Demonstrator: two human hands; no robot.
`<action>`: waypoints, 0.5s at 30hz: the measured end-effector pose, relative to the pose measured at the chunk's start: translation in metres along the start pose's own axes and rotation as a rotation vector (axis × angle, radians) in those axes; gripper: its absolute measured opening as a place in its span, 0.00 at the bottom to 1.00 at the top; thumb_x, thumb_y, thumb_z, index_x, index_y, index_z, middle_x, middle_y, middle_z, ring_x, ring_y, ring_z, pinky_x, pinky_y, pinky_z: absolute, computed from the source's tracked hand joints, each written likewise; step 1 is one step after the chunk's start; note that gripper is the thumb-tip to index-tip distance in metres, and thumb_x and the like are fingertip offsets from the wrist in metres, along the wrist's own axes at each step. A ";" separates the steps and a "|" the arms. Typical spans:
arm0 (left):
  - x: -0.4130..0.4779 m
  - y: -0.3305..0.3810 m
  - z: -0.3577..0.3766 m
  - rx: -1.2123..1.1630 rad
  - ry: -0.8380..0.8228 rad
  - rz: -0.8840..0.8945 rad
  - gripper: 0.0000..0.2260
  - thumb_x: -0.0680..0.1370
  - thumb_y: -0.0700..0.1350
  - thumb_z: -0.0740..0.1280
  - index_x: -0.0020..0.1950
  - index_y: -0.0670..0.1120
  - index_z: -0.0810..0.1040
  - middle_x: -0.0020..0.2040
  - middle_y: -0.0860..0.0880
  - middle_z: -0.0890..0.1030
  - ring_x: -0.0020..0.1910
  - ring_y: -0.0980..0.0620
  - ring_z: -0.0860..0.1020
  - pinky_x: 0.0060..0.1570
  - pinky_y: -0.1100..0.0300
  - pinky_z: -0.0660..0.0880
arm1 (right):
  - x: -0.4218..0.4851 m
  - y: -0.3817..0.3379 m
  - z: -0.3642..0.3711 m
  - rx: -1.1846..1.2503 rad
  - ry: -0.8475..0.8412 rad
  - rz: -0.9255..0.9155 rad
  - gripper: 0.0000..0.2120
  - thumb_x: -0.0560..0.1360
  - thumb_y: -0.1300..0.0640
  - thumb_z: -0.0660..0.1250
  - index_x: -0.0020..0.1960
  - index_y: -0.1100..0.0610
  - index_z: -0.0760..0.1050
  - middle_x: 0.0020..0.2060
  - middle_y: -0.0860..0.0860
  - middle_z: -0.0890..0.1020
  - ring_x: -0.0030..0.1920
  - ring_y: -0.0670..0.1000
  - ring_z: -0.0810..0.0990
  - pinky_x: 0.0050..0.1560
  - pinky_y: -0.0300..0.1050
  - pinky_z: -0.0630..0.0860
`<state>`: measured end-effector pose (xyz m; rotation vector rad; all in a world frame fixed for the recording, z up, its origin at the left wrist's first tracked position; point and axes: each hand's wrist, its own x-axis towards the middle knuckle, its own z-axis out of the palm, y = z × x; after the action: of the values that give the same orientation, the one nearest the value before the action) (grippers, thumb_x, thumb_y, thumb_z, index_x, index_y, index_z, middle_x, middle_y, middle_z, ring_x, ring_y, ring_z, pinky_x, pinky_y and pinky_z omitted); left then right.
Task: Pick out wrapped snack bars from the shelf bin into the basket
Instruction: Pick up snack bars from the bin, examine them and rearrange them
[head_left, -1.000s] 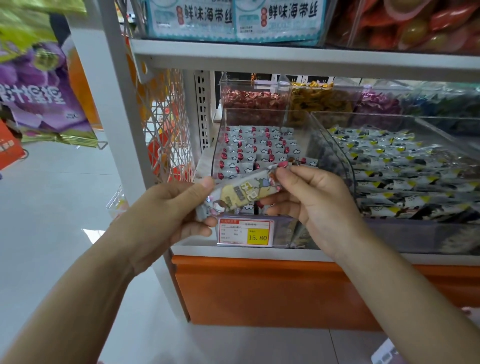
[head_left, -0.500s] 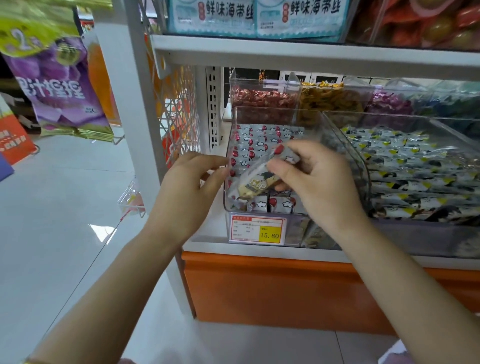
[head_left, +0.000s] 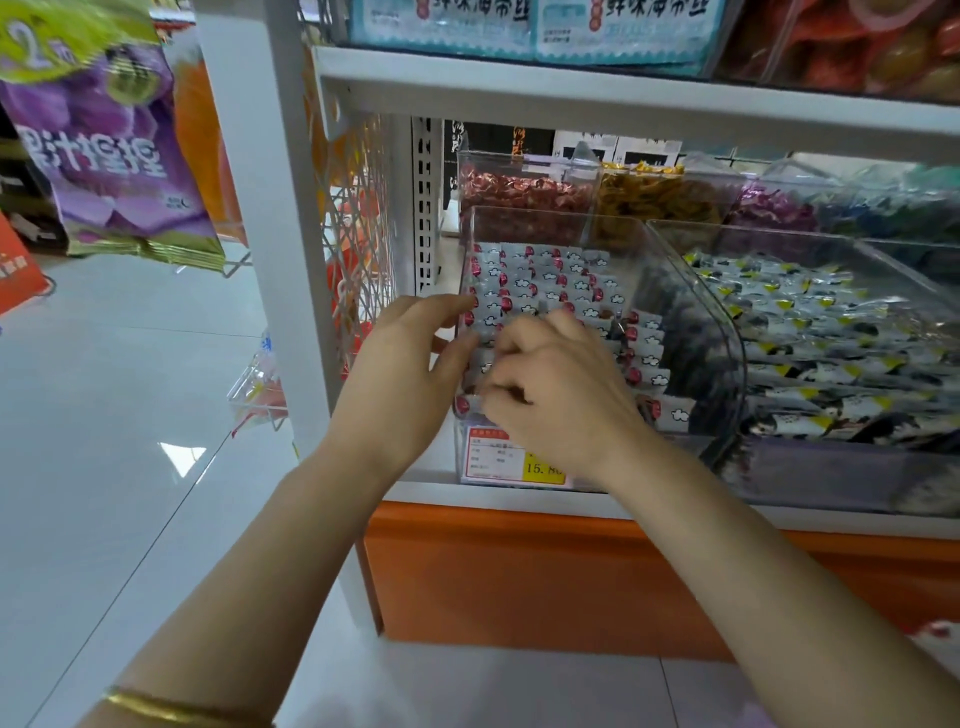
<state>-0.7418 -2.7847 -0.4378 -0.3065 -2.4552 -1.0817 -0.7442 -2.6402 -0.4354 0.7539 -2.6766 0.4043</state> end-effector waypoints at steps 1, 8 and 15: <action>0.000 -0.001 0.001 -0.010 -0.001 0.003 0.16 0.80 0.44 0.61 0.68 0.49 0.71 0.61 0.49 0.74 0.44 0.64 0.72 0.42 0.85 0.63 | 0.002 0.002 -0.002 0.031 0.000 0.011 0.13 0.76 0.52 0.60 0.44 0.53 0.83 0.44 0.44 0.71 0.48 0.46 0.59 0.52 0.48 0.62; 0.003 -0.002 0.002 -0.078 0.022 -0.020 0.16 0.80 0.43 0.61 0.68 0.51 0.71 0.57 0.51 0.75 0.45 0.65 0.73 0.38 0.84 0.65 | 0.021 0.020 -0.004 0.087 0.150 0.127 0.09 0.75 0.57 0.64 0.51 0.52 0.82 0.42 0.44 0.70 0.51 0.48 0.65 0.49 0.43 0.61; 0.002 -0.001 0.000 -0.091 0.043 -0.033 0.17 0.80 0.43 0.61 0.69 0.50 0.69 0.55 0.53 0.75 0.45 0.62 0.74 0.40 0.80 0.67 | 0.029 0.012 0.007 -0.044 0.180 0.026 0.08 0.73 0.49 0.69 0.46 0.54 0.82 0.43 0.46 0.74 0.48 0.48 0.64 0.46 0.44 0.61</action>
<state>-0.7435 -2.7853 -0.4370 -0.2693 -2.3855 -1.2039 -0.7760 -2.6457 -0.4331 0.6386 -2.5209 0.3991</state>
